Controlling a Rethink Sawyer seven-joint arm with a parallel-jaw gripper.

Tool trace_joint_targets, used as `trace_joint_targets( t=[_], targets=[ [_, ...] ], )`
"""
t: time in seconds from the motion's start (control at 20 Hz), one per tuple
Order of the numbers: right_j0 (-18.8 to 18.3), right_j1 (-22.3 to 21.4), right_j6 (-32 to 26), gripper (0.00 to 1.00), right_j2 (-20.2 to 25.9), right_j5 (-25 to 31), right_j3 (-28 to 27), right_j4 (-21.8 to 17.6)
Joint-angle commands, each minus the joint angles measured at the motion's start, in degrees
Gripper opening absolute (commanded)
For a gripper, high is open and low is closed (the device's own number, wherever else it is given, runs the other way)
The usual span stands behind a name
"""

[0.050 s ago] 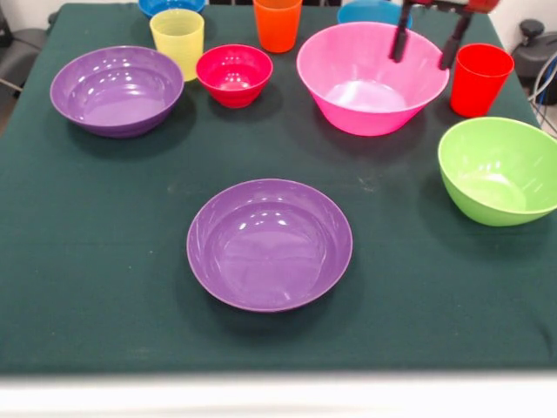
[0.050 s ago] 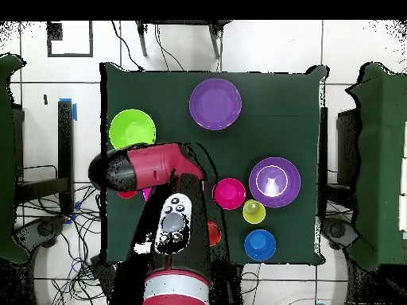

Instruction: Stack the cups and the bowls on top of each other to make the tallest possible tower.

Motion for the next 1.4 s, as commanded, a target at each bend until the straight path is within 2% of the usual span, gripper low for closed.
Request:
trace_joint_targets(
  t=[0.05,0.35,0.55,0.85,1.05,1.25,1.4],
  targets=[
    [6.4,4.6,7.6,1.0,5.0,3.5,0.3,1.9],
    [12.9,4.8,12.8,1.0,1.3,4.6,0.0,4.4],
    [17.0,7.0,15.8,1.0,-0.7,-0.2,0.5,6.3],
    [22.9,13.7,19.0,1.0,-5.4,-7.1,-0.3,7.8],
    [25.4,16.7,18.5,1.0,-7.5,-7.0,-1.9,7.5],
    [27.7,17.9,18.5,1.0,-9.6,-4.1,-3.9,7.1],
    [28.3,18.5,18.7,1.0,-9.8,-4.0,-4.5,7.7]
  ],
)
